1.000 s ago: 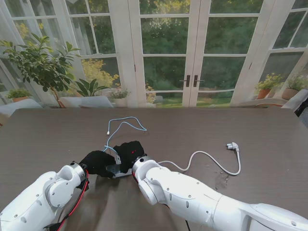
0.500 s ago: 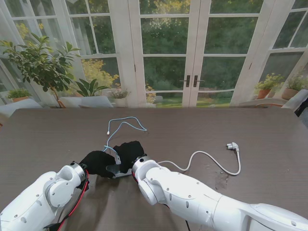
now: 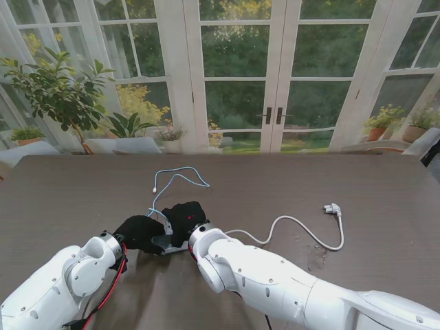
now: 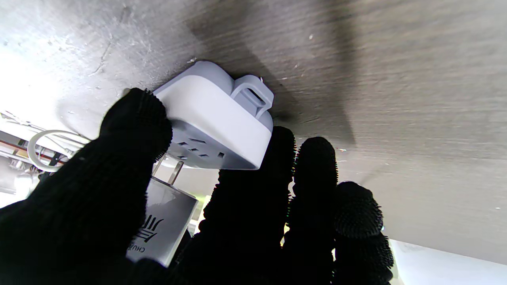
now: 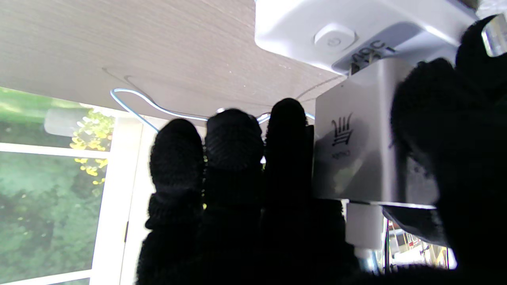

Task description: Set up the charging station

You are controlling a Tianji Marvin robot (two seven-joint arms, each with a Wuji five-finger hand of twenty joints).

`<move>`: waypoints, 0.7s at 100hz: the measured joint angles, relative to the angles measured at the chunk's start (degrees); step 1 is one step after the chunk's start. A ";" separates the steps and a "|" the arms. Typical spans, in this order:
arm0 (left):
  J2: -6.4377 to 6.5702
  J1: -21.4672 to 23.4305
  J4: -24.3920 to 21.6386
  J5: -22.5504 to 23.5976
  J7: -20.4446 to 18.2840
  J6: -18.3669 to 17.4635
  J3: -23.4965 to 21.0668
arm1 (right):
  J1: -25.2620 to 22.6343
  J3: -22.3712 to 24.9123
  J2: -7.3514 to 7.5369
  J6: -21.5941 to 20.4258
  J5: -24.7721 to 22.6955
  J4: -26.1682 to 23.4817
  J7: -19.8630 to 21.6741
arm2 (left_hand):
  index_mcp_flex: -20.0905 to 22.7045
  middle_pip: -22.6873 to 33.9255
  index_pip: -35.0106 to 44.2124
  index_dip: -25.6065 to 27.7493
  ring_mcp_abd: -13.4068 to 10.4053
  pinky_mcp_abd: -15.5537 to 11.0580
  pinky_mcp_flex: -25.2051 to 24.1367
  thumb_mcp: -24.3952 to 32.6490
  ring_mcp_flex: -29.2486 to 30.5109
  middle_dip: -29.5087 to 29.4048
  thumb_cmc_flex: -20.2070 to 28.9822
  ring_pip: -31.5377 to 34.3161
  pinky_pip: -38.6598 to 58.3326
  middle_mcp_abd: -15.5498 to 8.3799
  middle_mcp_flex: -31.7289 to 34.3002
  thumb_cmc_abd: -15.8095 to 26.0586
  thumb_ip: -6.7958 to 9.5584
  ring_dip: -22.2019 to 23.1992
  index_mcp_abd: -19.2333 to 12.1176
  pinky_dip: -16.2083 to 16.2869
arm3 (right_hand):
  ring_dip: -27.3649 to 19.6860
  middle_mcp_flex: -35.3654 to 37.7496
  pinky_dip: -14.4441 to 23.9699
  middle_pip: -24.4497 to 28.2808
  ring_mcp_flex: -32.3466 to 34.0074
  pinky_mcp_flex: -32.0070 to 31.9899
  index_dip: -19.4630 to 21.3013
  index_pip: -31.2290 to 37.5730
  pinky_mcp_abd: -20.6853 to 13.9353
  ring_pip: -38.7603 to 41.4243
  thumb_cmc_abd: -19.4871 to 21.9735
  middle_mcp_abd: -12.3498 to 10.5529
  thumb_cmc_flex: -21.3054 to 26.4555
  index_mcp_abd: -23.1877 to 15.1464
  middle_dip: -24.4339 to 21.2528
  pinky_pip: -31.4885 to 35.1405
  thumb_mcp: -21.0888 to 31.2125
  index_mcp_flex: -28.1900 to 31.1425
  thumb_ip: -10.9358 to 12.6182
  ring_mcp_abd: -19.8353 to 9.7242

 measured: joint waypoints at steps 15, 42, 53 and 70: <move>0.07 -0.39 0.17 -0.15 -0.27 0.01 0.36 | 0.00 0.00 0.00 0.00 0.00 0.00 0.01 | 0.44 0.00 0.72 -0.04 0.00 0.00 0.07 0.05 0.02 0.04 -0.04 0.88 0.57 0.06 0.44 -0.62 -0.01 0.57 0.21 0.00 | 0.00 0.00 0.00 0.00 0.00 0.09 0.00 0.00 -0.06 0.02 0.00 0.00 0.00 0.00 0.00 0.00 0.00 0.00 0.00 -0.38; 0.16 -1.17 0.58 -0.41 -0.73 -0.02 0.96 | -0.01 0.00 0.00 0.01 0.00 0.00 0.01 | 1.32 0.54 1.72 -0.10 0.00 0.00 0.11 0.10 0.03 0.13 -0.08 0.94 0.61 0.13 1.18 -1.87 -0.01 0.57 0.30 0.00 | 0.00 0.00 0.00 0.00 0.00 0.13 0.00 0.00 -0.67 0.06 0.00 -0.38 0.00 0.00 0.00 0.00 0.00 0.00 0.00 -0.47; 0.15 -1.23 0.56 -0.42 -1.05 -0.07 0.90 | -0.01 0.00 0.00 0.01 0.00 0.00 0.01 | 1.32 0.55 1.72 -0.10 0.00 0.00 0.15 0.10 0.03 0.16 -0.08 1.50 0.63 0.13 1.18 -1.87 -0.01 0.57 0.30 0.00 | 0.00 0.00 0.00 0.00 0.00 0.14 0.00 0.00 -0.88 0.06 0.00 -0.71 0.00 0.00 0.00 0.00 0.00 -0.01 0.00 -0.57; 0.13 -1.24 0.32 -0.46 -1.92 -0.12 0.63 | -0.01 -0.01 0.04 0.01 -0.11 -0.12 0.11 | 1.32 0.55 1.72 -0.12 0.00 0.00 0.17 0.10 0.03 0.16 -0.08 1.56 0.66 0.13 1.18 -1.87 -0.01 0.57 0.31 0.00 | 0.00 0.01 0.00 0.00 0.00 0.16 0.00 0.00 -0.98 0.06 0.00 -0.74 0.00 0.00 0.00 0.00 0.00 -0.01 0.00 -0.58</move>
